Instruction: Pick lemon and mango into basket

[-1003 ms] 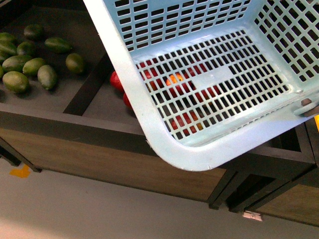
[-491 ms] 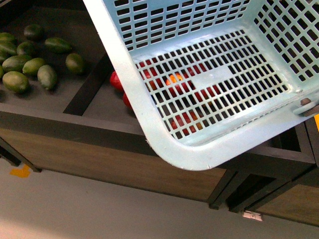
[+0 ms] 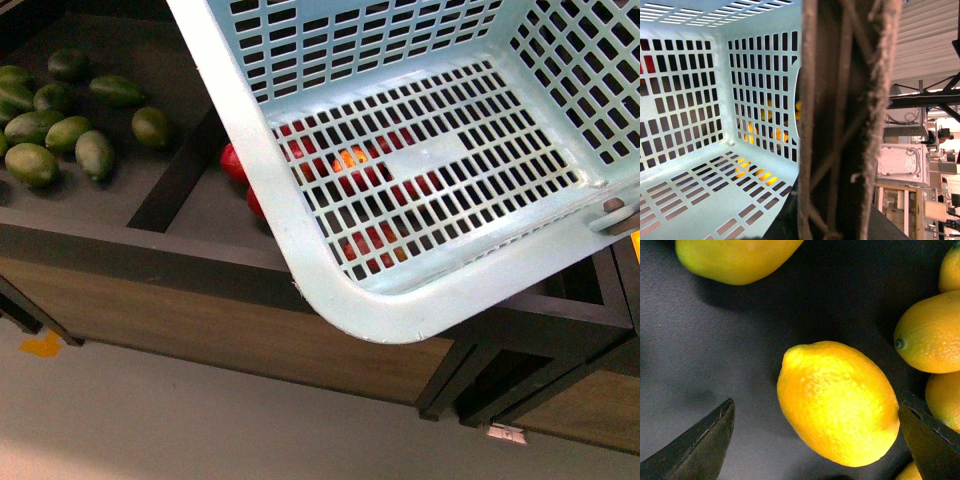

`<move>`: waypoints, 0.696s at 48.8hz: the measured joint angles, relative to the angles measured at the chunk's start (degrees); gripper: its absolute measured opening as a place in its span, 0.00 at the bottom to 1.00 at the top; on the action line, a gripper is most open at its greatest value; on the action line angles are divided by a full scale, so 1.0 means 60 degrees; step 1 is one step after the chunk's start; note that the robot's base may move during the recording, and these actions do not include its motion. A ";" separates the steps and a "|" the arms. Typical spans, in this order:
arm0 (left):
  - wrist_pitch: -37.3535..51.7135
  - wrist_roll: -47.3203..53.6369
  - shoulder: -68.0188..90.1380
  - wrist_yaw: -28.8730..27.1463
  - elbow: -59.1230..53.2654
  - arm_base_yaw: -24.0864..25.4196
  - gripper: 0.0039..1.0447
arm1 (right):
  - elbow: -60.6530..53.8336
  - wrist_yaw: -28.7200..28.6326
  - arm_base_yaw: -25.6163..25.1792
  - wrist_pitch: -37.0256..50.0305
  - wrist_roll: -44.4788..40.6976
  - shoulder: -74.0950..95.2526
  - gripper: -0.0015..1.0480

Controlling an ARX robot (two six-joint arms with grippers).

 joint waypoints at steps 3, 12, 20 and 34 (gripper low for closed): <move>0.0000 0.0000 0.0000 -0.0004 0.0000 0.0000 0.05 | 0.0229 0.0000 0.0007 -0.0051 -0.0015 0.0120 0.92; 0.0000 0.0000 0.0000 -0.0004 0.0000 0.0000 0.05 | 0.0940 0.0080 0.0015 -0.0324 -0.0029 0.0539 0.92; 0.0000 0.0000 0.0000 0.0000 0.0000 0.0000 0.05 | 0.1326 0.0215 -0.0036 -0.0474 -0.0055 0.0856 0.92; 0.0000 0.0000 0.0000 -0.0004 0.0000 0.0000 0.05 | 0.1519 0.0281 -0.0208 -0.0495 -0.0051 0.1038 0.92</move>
